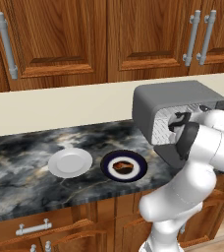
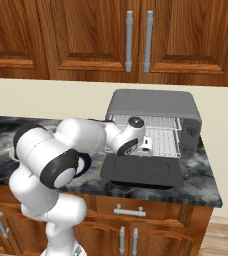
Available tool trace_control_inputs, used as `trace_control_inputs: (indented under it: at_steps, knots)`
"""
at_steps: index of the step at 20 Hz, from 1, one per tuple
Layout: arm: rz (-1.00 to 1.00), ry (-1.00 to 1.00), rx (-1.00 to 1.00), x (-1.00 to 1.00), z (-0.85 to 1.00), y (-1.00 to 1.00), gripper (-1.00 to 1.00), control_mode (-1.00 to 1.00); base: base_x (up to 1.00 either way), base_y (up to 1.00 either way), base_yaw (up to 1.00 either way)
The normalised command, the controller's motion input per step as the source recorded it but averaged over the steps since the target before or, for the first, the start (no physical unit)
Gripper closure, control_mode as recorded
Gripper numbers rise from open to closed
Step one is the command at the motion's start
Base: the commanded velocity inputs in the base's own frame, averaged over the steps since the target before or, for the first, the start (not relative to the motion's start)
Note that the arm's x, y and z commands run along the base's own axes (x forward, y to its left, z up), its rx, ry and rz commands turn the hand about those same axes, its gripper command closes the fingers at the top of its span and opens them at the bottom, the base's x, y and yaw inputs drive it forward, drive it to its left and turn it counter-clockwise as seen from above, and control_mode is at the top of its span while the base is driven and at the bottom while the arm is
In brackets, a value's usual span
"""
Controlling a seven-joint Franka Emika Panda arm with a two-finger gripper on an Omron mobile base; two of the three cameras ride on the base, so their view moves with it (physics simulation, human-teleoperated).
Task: Open the toaster oven door. Place the bread on the bottom rack in the toaster oven and place the chicken drumstick on the top rack.
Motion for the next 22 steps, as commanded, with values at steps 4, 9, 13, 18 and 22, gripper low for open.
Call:
trace_control_inputs:
  at_steps: [4, 9, 13, 18, 22]
  knots:
    - [0.00, -0.02, 0.03, 0.40, 0.06, -0.09, -1.00, -1.00, 0.00, 0.00, 0.00]
    - [0.00, -0.01, 0.02, 0.25, 0.18, -0.12, -1.00, -1.00, 0.00, 0.00, 0.00]
    - [0.00, -0.06, 0.02, 0.23, 0.13, -0.03, -1.00, -1.00, 0.00, 0.00, 0.00]
    - [0.00, -0.10, 0.02, 0.18, 0.09, 0.00, -1.00, -1.00, 0.00, 0.00, 0.00]
    - [0.00, -0.06, 0.02, 0.15, 0.00, 0.00, -1.00, -1.00, 0.00, 0.00, 0.00]
